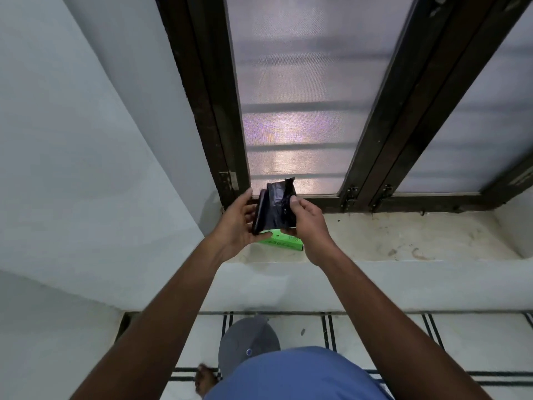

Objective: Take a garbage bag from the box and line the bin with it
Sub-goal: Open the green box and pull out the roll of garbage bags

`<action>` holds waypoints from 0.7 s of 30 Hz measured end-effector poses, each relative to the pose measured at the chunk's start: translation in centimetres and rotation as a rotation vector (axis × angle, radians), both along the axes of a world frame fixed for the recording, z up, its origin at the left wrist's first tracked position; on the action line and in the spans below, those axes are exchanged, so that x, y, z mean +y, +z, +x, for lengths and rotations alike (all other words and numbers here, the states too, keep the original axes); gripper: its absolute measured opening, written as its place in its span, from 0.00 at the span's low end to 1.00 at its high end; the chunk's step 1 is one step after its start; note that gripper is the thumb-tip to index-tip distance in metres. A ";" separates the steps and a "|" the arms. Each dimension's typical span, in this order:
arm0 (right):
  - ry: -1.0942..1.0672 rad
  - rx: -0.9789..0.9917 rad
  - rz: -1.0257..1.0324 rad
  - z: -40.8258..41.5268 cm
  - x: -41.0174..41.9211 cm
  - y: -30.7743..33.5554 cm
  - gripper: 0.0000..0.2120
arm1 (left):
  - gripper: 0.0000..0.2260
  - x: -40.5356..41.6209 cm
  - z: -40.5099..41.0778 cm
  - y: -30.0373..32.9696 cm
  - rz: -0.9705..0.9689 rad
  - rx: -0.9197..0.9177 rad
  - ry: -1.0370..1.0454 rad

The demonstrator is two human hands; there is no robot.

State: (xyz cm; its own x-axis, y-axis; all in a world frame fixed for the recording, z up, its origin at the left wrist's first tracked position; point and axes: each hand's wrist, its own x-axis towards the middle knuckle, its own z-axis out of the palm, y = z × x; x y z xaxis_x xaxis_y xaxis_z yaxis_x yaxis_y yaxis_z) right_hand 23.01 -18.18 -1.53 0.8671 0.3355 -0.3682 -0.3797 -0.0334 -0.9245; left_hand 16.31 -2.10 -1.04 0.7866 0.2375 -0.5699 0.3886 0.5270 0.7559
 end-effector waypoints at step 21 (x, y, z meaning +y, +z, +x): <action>0.347 -0.482 -0.420 0.8 1.5 3.2 0.21 | 0.15 -1.0 -0.6 0.6 0.216 -0.107 -0.049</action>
State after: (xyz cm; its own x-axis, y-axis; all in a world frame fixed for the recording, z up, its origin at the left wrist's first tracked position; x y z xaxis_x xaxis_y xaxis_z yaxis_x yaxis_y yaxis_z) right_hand 23.80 -16.70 1.65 0.8350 0.5347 -0.1302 0.1636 -0.4671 -0.8690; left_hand 15.72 -3.07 -0.47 0.8535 0.3048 -0.4227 0.3210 0.3314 0.8872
